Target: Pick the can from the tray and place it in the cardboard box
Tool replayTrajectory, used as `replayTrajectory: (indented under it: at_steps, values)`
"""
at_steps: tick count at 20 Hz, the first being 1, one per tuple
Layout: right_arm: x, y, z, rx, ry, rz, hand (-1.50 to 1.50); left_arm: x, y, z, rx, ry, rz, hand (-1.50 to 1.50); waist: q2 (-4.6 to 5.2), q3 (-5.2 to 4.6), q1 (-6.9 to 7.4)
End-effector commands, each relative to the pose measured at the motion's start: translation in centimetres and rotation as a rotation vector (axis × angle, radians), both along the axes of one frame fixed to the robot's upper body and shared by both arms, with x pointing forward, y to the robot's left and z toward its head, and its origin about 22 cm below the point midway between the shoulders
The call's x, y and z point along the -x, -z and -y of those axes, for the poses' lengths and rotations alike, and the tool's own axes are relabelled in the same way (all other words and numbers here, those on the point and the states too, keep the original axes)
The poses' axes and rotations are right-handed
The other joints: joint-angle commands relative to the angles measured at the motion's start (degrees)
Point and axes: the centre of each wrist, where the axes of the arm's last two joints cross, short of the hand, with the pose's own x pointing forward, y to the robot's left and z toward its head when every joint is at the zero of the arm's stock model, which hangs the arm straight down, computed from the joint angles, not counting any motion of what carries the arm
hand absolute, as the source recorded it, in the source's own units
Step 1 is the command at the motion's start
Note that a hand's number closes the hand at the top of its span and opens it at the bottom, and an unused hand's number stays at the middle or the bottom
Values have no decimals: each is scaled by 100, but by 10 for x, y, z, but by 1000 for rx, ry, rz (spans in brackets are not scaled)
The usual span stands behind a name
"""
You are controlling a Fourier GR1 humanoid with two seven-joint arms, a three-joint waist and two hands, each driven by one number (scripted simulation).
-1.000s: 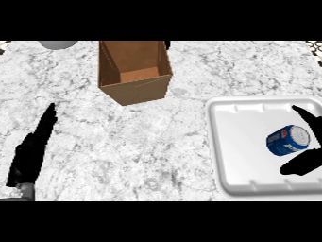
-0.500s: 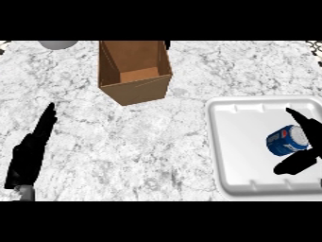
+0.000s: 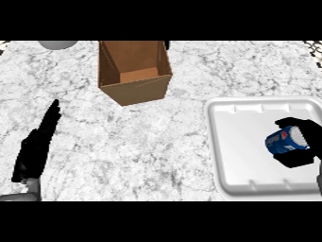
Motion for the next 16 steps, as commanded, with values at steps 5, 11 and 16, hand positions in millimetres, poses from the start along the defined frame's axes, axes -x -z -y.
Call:
replayTrajectory:
  at_steps: [5, 11, 16]
  values:
    - [13, -2, 9, 203, -13, 130, 150, 7, -7, -5, -1, 0, -17, 0, 18, 36, -3]
    - [-52, -46, -47, 231, -450, 282, 150, -7, -3, 24, 7, 114, 29, 0, 188, 49, 716]
    - [-72, -84, -74, 246, -832, 388, 150, -20, -17, 39, 8, 206, 63, 0, 400, 67, 1330]
